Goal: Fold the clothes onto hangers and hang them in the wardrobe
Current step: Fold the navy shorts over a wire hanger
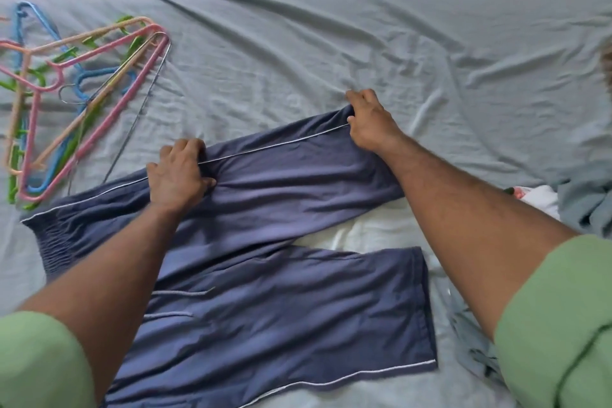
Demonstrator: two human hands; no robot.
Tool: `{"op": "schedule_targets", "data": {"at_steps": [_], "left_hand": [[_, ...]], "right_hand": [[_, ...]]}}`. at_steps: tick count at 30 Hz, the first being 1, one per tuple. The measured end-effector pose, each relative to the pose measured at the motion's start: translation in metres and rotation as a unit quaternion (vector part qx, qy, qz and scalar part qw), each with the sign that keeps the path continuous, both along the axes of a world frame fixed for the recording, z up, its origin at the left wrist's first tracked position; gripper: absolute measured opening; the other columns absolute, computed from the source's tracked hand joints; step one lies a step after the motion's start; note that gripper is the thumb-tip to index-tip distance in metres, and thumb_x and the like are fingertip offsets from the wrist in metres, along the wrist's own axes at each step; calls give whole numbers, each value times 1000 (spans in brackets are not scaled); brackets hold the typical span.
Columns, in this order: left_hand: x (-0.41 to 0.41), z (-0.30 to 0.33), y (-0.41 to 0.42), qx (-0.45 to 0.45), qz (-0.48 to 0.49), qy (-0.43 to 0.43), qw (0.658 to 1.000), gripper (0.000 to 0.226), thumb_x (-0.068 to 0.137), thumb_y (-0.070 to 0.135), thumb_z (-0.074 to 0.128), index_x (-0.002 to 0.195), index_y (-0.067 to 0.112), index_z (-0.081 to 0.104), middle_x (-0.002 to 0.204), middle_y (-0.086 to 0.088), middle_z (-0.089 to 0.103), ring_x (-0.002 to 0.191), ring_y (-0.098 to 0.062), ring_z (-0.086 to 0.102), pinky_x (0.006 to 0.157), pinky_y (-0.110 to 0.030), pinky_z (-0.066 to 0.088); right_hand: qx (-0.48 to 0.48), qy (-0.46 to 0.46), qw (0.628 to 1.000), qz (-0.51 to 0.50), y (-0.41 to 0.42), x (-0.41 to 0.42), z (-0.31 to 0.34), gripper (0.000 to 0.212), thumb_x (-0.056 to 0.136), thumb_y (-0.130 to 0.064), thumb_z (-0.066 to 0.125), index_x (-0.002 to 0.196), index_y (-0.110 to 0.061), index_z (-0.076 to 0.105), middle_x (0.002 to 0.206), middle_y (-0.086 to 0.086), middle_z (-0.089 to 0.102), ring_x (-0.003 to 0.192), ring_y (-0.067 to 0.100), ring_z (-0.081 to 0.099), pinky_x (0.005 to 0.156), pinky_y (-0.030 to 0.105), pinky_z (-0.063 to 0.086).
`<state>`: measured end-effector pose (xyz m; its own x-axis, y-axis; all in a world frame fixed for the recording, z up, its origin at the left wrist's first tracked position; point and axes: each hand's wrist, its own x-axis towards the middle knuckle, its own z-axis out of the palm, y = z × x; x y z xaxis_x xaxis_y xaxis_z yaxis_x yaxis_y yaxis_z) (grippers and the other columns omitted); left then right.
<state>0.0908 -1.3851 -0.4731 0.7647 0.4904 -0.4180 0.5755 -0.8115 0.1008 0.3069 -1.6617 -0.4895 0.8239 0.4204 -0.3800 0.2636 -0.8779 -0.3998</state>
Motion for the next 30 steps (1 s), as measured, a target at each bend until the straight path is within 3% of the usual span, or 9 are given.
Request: {"op": "schedule_targets", "data": {"at_steps": [6,9,12,15,19,22,24,28,30], "left_hand": [[8,-4,11,-10,1,11,1000,64,69,33,90,122,23,55,132,-8,51,124,-35,44,97,-56,37],[4,1,17,-3,10,12,1000,51,73,40,87,113,20,62,121,-11,58,120,-35,46,96,-53,34],[-10,11,20,32,5,-35,999,31,79,39,82,96,17,68,106,-14,64,111,-37,48,90,-51,32],[-30,24,11,27,-29,-84,996,23,86,34,75,91,16,62,99,-16,65,105,-37,53,88,-50,30],[-64,46,-5,-6,-133,-109,985,28,87,29,76,86,13,53,84,-18,65,83,-40,62,85,-49,32],[-92,59,-16,-50,-216,-116,968,28,83,22,81,88,8,57,82,-17,64,74,-41,63,73,-49,44],[-109,63,-25,-43,-270,-125,954,26,88,27,74,86,8,56,78,-15,62,68,-41,62,64,-48,47],[-137,72,-44,-42,-300,-160,940,31,92,36,45,81,8,53,72,-15,59,60,-40,60,57,-44,45],[-151,71,-51,-34,-313,-161,935,31,93,36,43,79,10,51,71,-14,59,61,-41,61,56,-44,45]], "right_hand": [[-5,-39,996,-82,4,4,-1,22,96,-6,54,114,-13,65,131,9,47,109,30,58,94,39,50],[48,-34,986,-158,-4,-4,10,21,95,-6,55,105,-16,71,121,4,53,102,22,56,82,30,45],[114,1,968,-225,-20,-18,29,18,90,-12,60,97,-22,73,85,-1,64,77,15,59,70,25,43],[219,109,911,-332,-41,-45,45,21,89,-3,55,86,-20,67,63,4,64,48,18,58,50,28,47],[299,125,841,-433,-75,-95,64,15,81,-9,59,69,-14,65,61,10,68,47,28,64,50,31,53],[300,99,816,-485,-97,-138,72,38,79,-23,80,53,-17,53,54,3,52,43,21,53,43,27,48],[281,105,819,-489,-112,-166,70,47,78,-13,85,57,-19,44,56,0,43,41,14,43,40,23,41],[211,267,778,-527,-141,-215,63,25,83,-10,81,88,-16,58,68,1,54,38,5,42,37,18,39],[166,338,772,-513,-150,-238,64,20,93,-14,72,82,-19,56,64,-1,52,38,4,44,40,18,43]]}}
